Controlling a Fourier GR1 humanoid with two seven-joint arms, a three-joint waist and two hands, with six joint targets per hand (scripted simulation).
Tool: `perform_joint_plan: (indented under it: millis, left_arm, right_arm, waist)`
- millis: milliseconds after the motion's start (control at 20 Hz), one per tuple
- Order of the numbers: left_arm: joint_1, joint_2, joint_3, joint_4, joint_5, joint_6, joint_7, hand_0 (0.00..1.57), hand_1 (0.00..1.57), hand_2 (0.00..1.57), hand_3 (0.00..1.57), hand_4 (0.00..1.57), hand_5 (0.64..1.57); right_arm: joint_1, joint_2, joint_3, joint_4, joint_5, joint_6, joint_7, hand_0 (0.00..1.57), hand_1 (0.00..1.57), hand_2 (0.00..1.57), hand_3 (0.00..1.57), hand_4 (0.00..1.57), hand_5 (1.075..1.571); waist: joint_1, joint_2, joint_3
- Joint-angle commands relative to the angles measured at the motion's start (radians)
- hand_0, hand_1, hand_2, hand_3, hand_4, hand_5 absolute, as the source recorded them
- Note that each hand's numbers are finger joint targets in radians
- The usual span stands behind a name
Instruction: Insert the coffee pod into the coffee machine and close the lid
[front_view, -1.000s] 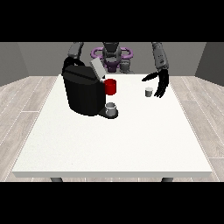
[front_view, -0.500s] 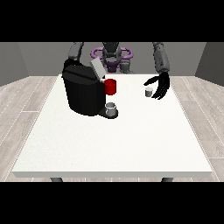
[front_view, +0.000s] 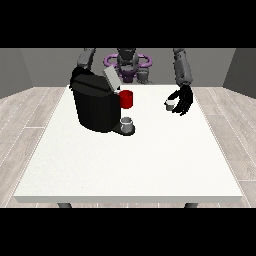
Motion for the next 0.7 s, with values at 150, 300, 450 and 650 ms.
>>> perform_joint_plan:
  millis: [150,300,450,650]
  left_arm:
    - [-0.043,0.022,-0.007,0.074,-0.071,0.051,-0.03,0.99,0.99,1.09,0.87,0.29,1.571]
    - [-0.033,0.03,-0.044,0.068,-0.113,0.032,-0.016,0.97,0.97,1.05,0.79,0.32,1.571]
    - [-0.041,-0.012,-0.055,0.072,-0.147,0.087,0.009,1.17,1.17,1.29,1.18,0.41,1.571]
    - [-0.089,-0.023,-0.061,0.03,-0.118,-0.02,-0.039,1.42,1.42,1.46,1.42,0.56,1.571]
  right_arm:
    - [-0.035,-0.005,-0.009,-0.001,-0.016,0.003,0.023,0.0,0.0,0.0,0.0,0.49,1.571]
    - [0.029,0.026,0.004,0.059,0.001,-0.003,-0.091,0.0,0.0,0.0,0.0,0.41,1.571]
    - [0.001,-0.02,-0.034,0.056,-0.033,0.024,-0.021,0.0,0.0,0.0,0.0,0.43,1.571]
    - [-0.024,0.0,-0.053,0.121,-0.02,-0.026,-0.026,0.0,0.0,0.0,0.0,0.44,1.571]
  waist:
    - [-0.006,0.014,-0.0019]
    - [0.003,0.007,-0.0015]
    - [0.006,-0.031,-0.0016]
    - [0.048,-0.05,-0.0011]
